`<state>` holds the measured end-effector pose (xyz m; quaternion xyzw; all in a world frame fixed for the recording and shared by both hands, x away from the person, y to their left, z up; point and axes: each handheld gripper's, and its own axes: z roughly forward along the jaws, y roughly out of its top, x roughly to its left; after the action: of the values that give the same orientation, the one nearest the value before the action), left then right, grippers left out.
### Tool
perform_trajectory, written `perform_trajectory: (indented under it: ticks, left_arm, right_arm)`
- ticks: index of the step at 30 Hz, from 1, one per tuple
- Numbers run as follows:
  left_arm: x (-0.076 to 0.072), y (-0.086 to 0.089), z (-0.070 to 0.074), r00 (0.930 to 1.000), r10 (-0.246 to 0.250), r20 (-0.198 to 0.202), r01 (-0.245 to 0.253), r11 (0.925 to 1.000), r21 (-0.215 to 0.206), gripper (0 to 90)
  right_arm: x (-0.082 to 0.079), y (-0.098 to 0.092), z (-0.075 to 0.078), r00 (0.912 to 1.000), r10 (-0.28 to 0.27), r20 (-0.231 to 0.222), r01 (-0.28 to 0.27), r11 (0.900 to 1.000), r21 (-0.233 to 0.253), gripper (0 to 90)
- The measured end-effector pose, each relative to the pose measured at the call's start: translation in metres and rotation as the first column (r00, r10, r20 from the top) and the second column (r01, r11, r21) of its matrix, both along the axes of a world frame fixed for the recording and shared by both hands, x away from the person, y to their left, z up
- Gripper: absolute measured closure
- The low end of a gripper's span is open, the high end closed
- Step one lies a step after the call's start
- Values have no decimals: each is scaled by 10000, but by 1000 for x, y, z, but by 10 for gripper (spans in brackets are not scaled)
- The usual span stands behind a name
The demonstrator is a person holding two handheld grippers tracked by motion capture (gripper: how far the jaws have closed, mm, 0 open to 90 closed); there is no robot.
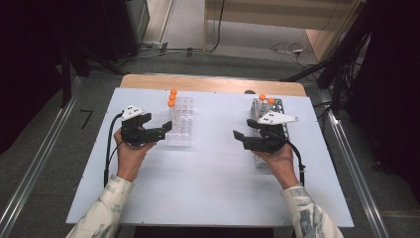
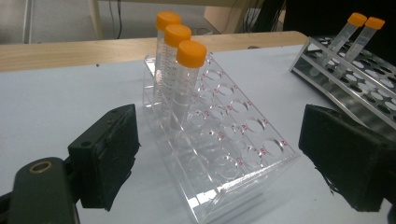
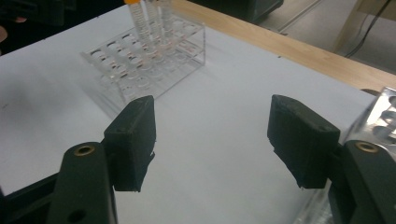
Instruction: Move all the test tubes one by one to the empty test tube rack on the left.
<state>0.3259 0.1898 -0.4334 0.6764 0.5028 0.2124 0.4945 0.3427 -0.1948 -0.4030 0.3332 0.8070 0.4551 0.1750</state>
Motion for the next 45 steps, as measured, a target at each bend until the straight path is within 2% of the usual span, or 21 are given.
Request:
perform_trajectory:
  ticks: [5,14,20,26,29,32,36,41,45]
  left_arm:
    - [0,-4,-2,9998,122,126,-125,9997,227,90]
    - [1,-7,-8,9999,83,136,-85,9999,145,91]
    - [0,-12,-9,9997,-58,227,53,9998,210,93]
    - [0,-12,-8,9995,-101,290,97,9998,155,94]
    - [-1,-14,-9,9995,-175,253,169,9995,256,95]
    - [0,-16,-10,9995,-232,217,225,9992,324,95]
    - [0,-16,-10,9994,-256,238,248,9991,333,95]
    - [0,-14,-10,9995,-207,226,200,9994,295,95]
    - [0,-14,-10,9995,-227,229,222,9995,215,95]
  right_arm:
    - [1,-16,4,9988,-456,151,457,9989,-37,300]
    - [4,-40,9,9932,-1056,491,1065,9942,-173,300]
    - [12,-56,9,9870,-1538,457,1550,9876,-241,301]
    - [33,-67,1,9774,-2087,326,2095,9775,-237,312]
    - [47,-70,-5,9710,-2384,181,2387,9709,-193,329]
    - [57,-73,-11,9651,-2606,243,2613,9648,-312,349]
    - [72,-76,-18,9642,-2647,149,2651,9628,-529,370]
    - [84,-79,-18,9667,-2558,111,2560,9653,-511,418]
    - [93,-76,-19,9668,-2556,-50,2545,9639,-779,443]
